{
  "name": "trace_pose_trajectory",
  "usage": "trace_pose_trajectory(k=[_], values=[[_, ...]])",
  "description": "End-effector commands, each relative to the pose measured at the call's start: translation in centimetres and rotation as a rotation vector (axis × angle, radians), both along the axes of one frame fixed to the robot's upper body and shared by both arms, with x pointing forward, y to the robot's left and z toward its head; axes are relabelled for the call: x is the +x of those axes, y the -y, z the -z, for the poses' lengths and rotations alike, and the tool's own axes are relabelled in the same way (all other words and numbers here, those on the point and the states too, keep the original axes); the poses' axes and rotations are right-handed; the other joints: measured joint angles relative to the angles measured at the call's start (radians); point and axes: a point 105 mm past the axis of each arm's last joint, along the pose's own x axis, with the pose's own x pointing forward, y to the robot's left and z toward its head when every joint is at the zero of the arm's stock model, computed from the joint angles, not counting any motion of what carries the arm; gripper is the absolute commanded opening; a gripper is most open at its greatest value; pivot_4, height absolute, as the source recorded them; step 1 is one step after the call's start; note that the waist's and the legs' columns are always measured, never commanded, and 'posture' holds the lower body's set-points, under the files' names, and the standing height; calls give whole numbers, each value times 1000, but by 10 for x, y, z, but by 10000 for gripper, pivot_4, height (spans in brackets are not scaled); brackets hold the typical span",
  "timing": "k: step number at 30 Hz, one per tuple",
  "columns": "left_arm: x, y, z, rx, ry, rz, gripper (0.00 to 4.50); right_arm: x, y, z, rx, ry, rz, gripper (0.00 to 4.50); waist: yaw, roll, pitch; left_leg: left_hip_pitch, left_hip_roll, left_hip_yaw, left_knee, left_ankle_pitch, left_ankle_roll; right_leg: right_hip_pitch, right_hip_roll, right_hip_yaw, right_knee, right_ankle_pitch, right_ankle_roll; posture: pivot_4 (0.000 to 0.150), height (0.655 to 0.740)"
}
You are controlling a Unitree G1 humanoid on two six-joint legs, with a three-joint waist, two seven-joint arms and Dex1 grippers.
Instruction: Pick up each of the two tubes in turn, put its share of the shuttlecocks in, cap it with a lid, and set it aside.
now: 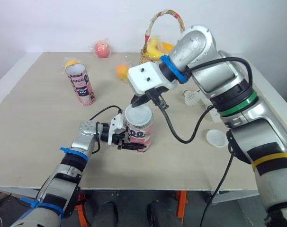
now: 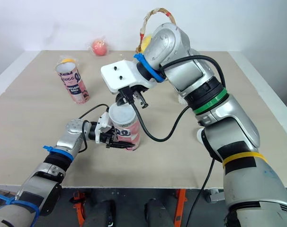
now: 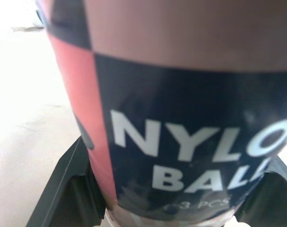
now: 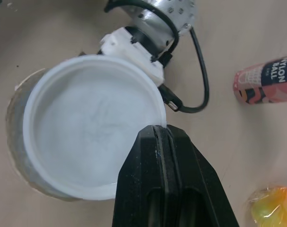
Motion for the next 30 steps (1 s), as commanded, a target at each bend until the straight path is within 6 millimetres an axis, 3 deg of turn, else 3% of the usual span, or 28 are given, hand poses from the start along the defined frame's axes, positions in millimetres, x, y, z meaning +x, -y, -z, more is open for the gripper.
trace_pose_trajectory(k=[1, 12, 25, 30], values=[[-1, -11, 20, 71, -51, -34, 28695, -5, -4, 3, -58, -28, -38, 423, 0, 0, 0, 0, 0, 0, 0, 0, 0, 0, 0, 0, 0, 0, 0, 1500, 7393], [-1, -14, 21, 69, -53, -47, 28695, -5, 5, 15, -108, -43, -35, 423, 0, 0, -1, 1, 0, 0, -1, 0, 0, 0, 0, 0, 0, 0, 0, 1500, 7393], [1, -15, 20, 71, -55, -48, 28695, -7, 7, 12, -71, -13, -32, 423, 0, 0, -1, 1, 0, 0, -1, 0, 0, 0, 0, 0, 0, -1, -1, 1500, 7393], [0, -14, 20, 72, -56, -44, 28695, -5, 1, 1, -28, 53, -35, 423, 0, 0, -1, 1, 1, 0, -1, 0, 0, 0, 1, 0, 0, 0, -1, 1500, 7393]])
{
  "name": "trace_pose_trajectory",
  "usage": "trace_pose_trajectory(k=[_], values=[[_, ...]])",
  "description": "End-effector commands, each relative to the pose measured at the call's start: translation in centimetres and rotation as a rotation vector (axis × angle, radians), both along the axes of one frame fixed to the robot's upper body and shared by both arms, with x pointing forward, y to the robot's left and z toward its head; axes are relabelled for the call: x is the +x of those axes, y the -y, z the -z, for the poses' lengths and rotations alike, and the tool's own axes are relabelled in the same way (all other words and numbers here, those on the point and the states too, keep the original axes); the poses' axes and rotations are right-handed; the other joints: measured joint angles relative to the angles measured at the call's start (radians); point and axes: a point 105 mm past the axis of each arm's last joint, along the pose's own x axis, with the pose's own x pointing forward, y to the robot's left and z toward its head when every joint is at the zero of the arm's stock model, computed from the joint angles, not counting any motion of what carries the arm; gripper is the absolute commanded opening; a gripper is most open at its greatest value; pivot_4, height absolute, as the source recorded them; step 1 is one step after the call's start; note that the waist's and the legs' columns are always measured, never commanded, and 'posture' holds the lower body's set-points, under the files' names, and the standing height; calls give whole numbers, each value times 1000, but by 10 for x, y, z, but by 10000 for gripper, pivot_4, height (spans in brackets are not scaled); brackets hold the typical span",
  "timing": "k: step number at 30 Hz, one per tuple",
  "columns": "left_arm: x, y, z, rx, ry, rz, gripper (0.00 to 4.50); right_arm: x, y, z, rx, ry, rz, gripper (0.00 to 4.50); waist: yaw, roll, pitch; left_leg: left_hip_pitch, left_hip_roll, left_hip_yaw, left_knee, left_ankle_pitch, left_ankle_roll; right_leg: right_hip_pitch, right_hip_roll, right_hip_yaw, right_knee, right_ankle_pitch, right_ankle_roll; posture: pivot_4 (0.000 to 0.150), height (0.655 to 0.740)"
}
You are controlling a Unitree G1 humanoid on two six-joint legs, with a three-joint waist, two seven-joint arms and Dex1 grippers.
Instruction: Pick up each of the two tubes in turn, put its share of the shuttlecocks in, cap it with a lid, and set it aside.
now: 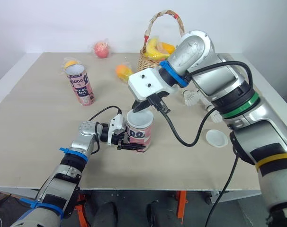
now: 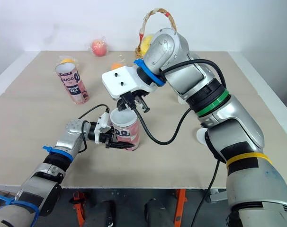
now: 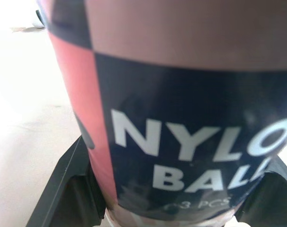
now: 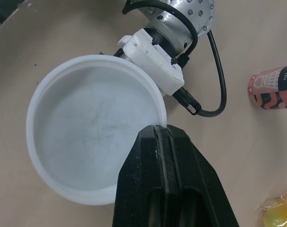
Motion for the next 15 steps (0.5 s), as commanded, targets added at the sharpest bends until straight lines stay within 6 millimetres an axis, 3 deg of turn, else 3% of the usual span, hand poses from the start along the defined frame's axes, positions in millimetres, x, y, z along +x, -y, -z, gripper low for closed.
trace_pose_trajectory(k=[1, 15], values=[[0, -12, 19, 72, -55, -39, 28695, -3, -1, -11, 14, 53, -21, 423, 0, 0, 0, 0, 0, 0, 0, 0, 0, 0, 0, 0, 0, 0, 0, 1500, 7393], [2, -14, 18, 73, -54, -46, 28695, -6, 6, -17, 75, 49, -3, 423, 0, 0, 0, 0, 0, 0, 0, 0, 0, 0, 0, 0, 0, 0, 0, 1500, 7393]])
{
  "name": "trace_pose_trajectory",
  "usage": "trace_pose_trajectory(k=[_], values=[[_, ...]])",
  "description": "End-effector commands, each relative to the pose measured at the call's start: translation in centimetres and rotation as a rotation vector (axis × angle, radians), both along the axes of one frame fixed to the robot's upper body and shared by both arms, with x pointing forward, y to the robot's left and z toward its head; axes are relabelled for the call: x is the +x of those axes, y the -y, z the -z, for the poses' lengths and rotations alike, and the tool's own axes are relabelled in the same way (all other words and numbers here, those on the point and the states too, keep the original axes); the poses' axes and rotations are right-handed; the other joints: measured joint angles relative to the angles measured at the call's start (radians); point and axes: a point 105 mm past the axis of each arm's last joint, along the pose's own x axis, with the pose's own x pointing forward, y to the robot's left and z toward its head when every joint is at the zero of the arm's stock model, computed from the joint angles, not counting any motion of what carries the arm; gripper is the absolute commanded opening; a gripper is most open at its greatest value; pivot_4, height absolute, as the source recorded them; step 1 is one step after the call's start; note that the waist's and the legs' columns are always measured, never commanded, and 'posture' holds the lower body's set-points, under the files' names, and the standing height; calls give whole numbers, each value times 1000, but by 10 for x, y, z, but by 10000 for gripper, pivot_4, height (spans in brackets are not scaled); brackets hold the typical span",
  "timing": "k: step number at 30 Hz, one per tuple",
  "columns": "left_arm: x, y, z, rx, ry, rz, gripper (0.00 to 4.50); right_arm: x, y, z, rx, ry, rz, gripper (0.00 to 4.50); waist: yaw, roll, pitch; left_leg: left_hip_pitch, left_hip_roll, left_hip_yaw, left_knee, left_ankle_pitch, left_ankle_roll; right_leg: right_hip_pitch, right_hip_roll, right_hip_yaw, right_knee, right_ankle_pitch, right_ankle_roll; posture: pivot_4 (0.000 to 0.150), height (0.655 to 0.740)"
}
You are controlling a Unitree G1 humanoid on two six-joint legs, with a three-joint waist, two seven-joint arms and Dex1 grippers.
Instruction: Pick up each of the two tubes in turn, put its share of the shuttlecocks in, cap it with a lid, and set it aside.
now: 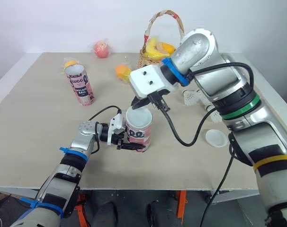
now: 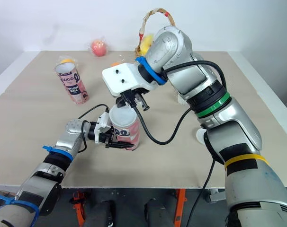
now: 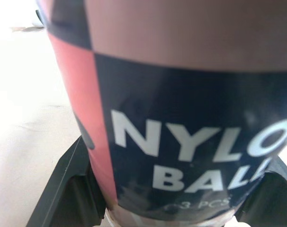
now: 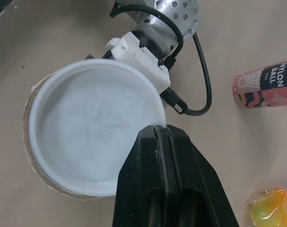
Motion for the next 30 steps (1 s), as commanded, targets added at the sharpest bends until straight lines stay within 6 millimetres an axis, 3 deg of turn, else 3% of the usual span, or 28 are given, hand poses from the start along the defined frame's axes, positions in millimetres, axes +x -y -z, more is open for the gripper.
trace_pose_trajectory(k=[1, 9, 19, 30], values=[[2, -13, 17, 70, -47, -46, 28695, -4, 4, -12, 30, 28, -4, 423, 0, 0, 0, 0, 0, 0, 0, 0, 0, 0, 0, 0, 0, 0, 0, 1500, 7393], [3, -14, 16, 70, -46, -49, 28695, -8, 9, -2, -20, 9, -14, 423, 0, 0, 0, 0, 0, 0, 0, 0, 0, 0, 0, 0, 0, 0, 0, 1500, 7393], [3, -14, 17, 61, -47, -55, 28695, 4, 2, 23, -136, -37, -13, 423, 0, 0, -1, 2, 0, 0, 0, 0, 0, 1, 0, 0, 0, 0, 0, 1500, 7393], [3, -17, 17, 59, -50, -68, 28695, 7, 5, 25, -147, -39, -13, 423, -2, 0, -1, 12, 0, 1, -3, 0, 0, 9, 0, 1, 0, -4, -6, 1500, 7393]])
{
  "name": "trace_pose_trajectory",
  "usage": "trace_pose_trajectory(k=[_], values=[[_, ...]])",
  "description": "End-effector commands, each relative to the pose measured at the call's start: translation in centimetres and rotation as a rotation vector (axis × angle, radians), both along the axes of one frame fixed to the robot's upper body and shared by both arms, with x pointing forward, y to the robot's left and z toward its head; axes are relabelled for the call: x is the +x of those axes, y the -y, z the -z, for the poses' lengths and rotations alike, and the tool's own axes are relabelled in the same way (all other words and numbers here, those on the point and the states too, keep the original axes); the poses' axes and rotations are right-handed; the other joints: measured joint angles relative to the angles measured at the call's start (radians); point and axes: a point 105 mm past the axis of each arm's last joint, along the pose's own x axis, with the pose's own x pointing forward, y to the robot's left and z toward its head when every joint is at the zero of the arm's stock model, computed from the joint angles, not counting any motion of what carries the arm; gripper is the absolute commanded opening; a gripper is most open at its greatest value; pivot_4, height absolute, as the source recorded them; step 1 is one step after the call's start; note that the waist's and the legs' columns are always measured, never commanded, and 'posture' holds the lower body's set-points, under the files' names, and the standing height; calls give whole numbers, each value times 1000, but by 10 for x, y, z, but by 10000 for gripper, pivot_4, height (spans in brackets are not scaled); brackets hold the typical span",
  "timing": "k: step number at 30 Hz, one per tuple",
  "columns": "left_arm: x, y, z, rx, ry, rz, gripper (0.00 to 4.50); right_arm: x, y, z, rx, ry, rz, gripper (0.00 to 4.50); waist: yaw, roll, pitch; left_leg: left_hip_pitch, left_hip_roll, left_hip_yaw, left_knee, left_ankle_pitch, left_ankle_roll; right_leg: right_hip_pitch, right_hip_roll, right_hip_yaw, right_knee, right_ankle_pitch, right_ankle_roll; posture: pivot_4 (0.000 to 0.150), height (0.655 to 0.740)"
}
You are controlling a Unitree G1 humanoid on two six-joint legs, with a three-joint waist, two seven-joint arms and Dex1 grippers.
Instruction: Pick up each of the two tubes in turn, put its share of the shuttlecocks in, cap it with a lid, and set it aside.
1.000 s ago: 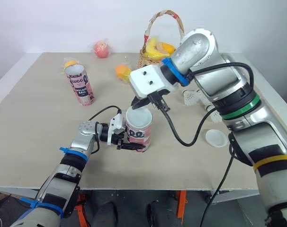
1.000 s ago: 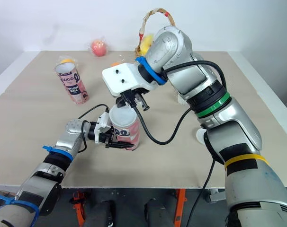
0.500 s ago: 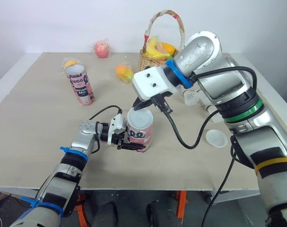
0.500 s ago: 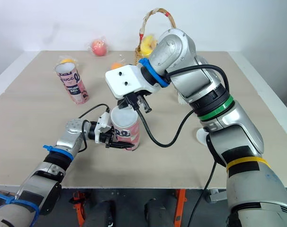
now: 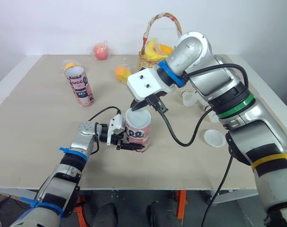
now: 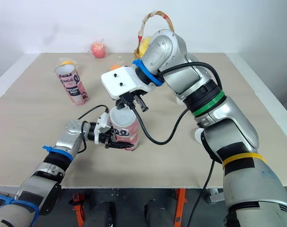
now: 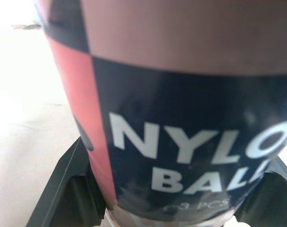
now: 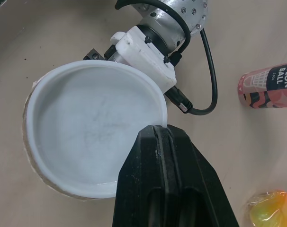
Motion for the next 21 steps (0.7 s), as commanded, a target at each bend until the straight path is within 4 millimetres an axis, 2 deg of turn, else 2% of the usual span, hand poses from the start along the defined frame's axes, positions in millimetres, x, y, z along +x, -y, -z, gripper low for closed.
trace_pose_trajectory(k=[1, 21], values=[[1, -15, 15, 55, -46, -56, 28695, 1, 9, 17, -102, -39, 8, 423, 0, 0, 0, 0, 0, 0, 0, 0, 0, 0, 0, 0, 0, 0, 0, 1500, 7393], [-1, -14, 17, 55, -51, -50, 28695, 11, 15, 38, -152, -90, 54, 423, 0, -1, -6, 1, 0, 0, -1, 0, 0, 1, 0, 0, 0, -1, -2, 1500, 7393]])
